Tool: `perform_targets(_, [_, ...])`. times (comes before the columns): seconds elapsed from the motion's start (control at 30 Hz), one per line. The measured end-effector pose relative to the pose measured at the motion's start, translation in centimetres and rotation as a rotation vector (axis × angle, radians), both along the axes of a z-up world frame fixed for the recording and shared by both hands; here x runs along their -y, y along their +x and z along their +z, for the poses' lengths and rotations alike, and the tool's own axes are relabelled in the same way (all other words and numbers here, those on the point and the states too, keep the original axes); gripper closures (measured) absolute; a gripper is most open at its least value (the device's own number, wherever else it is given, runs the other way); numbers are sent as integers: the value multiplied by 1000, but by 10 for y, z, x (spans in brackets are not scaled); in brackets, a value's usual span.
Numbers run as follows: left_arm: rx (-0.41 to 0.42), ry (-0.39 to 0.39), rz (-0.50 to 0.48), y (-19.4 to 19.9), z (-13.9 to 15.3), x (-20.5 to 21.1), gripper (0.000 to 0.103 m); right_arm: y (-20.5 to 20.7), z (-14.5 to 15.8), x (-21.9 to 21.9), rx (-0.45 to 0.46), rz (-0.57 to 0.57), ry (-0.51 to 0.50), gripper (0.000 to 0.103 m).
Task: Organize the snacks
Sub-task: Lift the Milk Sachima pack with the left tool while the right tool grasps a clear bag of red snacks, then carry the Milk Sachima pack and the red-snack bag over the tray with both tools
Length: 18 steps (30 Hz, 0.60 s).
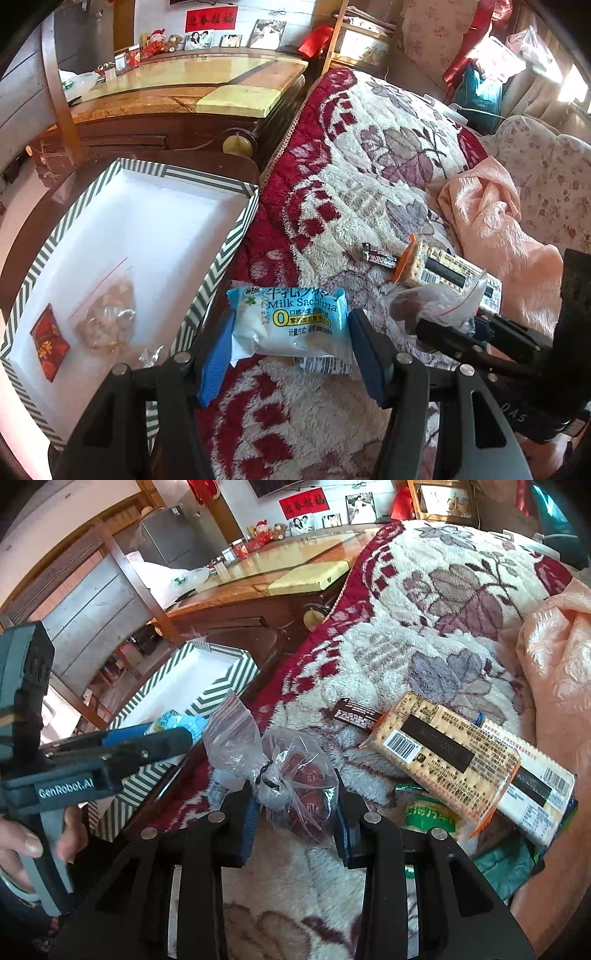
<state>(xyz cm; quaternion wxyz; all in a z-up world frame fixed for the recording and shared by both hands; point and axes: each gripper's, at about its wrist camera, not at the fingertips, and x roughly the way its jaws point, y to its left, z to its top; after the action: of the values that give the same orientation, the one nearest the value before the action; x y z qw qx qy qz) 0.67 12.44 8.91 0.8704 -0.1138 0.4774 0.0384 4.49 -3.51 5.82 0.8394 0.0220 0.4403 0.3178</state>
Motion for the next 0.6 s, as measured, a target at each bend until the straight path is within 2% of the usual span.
perform_targets(0.6, [43, 44, 78, -38, 15, -31, 39, -25, 18, -41, 22, 81, -13, 70])
